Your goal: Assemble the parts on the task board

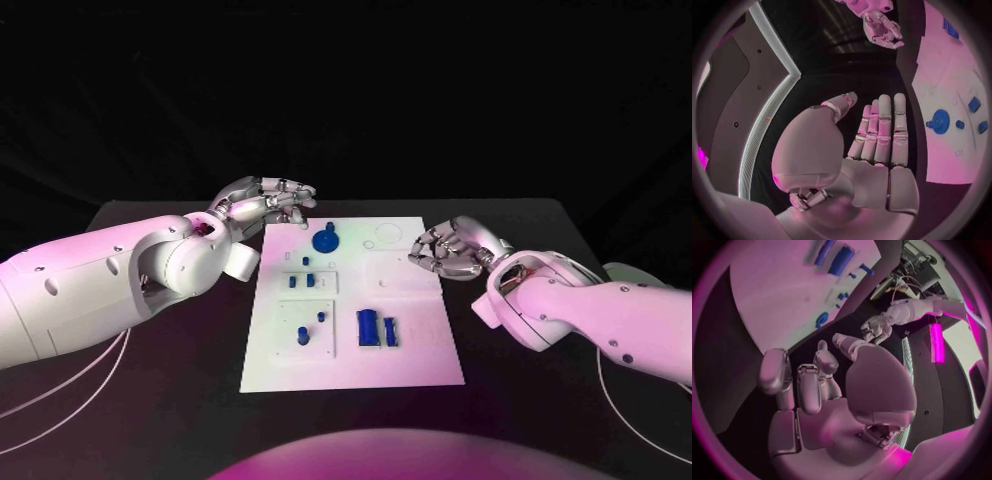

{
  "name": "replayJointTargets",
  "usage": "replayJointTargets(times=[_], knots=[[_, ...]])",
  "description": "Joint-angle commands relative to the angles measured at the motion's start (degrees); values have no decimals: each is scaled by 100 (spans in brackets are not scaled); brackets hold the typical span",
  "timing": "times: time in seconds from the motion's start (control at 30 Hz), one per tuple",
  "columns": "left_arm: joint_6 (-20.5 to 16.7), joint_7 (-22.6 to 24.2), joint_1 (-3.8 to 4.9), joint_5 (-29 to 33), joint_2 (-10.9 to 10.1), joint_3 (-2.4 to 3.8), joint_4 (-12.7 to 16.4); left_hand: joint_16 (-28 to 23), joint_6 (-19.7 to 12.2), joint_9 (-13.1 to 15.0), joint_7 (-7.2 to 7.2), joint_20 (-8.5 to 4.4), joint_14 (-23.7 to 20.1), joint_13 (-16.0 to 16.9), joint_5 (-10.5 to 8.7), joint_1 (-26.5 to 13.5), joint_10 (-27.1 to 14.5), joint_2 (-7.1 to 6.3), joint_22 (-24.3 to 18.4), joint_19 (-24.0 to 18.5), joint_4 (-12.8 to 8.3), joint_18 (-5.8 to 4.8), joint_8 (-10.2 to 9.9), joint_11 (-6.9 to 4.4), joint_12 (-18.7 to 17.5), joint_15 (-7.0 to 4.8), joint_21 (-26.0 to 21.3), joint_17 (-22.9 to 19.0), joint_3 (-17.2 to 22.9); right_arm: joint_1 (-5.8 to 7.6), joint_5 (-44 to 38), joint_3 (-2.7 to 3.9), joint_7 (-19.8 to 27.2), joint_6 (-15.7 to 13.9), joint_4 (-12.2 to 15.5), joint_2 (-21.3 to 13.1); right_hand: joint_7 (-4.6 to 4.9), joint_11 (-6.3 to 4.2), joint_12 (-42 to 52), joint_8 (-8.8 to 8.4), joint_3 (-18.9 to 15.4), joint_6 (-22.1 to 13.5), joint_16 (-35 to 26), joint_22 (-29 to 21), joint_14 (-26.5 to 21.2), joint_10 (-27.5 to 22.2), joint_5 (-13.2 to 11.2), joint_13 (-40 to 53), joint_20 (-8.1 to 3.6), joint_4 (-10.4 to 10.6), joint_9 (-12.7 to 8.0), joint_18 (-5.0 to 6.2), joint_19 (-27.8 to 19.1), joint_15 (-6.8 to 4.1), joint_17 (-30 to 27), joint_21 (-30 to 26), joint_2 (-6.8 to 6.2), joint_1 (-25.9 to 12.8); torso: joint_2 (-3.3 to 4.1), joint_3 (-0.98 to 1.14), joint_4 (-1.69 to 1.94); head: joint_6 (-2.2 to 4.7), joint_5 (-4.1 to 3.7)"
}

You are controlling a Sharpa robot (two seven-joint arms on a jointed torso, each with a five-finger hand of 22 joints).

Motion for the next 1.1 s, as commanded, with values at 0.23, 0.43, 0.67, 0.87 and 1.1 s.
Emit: replayJointTargets(times=[0.23, 0.43, 0.67, 0.87, 1.1], knots=[[-938, 977, -118, 841, 378, 12, -692, -1552, -64, -48, 29, 233, -243, -337, -161, -10, 241, -9, -993, -691, 196, 54, 78, 91, -341, 195, -908, -672, 40, 175, 3464, 8, 2267, 550, -1604, 759, 259, 259, -2895, -224, 455, -414, -3090, -973, -1202, -1094, 34, -2251, 205, -514, -122, 444, -1365, 263, -3288, -3405, 47, 82, -247, 6, -84, 515, 46], [-1312, 1314, -216, 1014, 739, 19, -1288, -2777, -135, -207, 48, 445, -479, -495, -178, 37, 179, 3, -1897, -1260, 247, 60, -75, 185, -967, 392, -1221, -964, 24, 185, 3993, 46, 2736, 1189, -2518, 1270, 670, 798, -4678, -475, 571, -616, -5606, -2219, -2559, -1527, -55, -4168, 726, -756, -530, 338, -2442, 901, -4309, -4861, 183, 10, -342, 56, -33, 884, 119], [-1125, 1011, -246, 811, 808, 20, -1382, -5527, -4792, -2105, -1054, -978, -5238, -861, -1132, -2562, -5743, 1162, -6596, -5532, -317, -972, -1722, -707, -2103, -392, -1570, -2057, -2901, 168, 3644, 74, 2375, 763, -2696, 1421, -468, -9, -5242, -1329, -3323, -5716, -8107, -7493, -8393, -7600, -1143, -6617, -255, -748, -3948, -579, -7813, 398, -7225, -6087, 1341, -2280, -312, 52, -20, 910, 105], [-1549, 1082, -315, 777, 747, 53, -1038, -5527, -4792, -2105, -1054, -978, -5238, -861, -1132, -7342, -5743, 1162, -6596, -5532, -317, -972, -1722, -707, -2103, -392, -1570, -2057, -2901, 44, 3981, 231, 2576, 437, -2270, 1302, -468, -9, -5242, -1329, -3323, -5716, -8107, -7493, -8393, -7600, -1143, -6617, -255, -748, -3948, -579, -7813, 398, -7225, -6087, 1341, -6718, -314, 105, 136, 1122, 44], [-2619, 1259, -490, 693, 593, 137, -171, -5527, -4792, -2105, -1054, -978, -5238, -861, -1132, -7342, -5743, 1162, -6596, -5532, -317, -972, -1722, -707, -2103, -392, -1570, -2057, -2901, -254, 4794, 609, 3062, -349, -1242, 1015, -468, -9, -5242, -1329, -3323, -5716, -8107, -7493, -8393, -7600, -1143, -6617, -255, -748, -3948, -579, -7813, 398, -7225, -6087, 1341, -6718, -317, 151, 272, 1305, -9]])
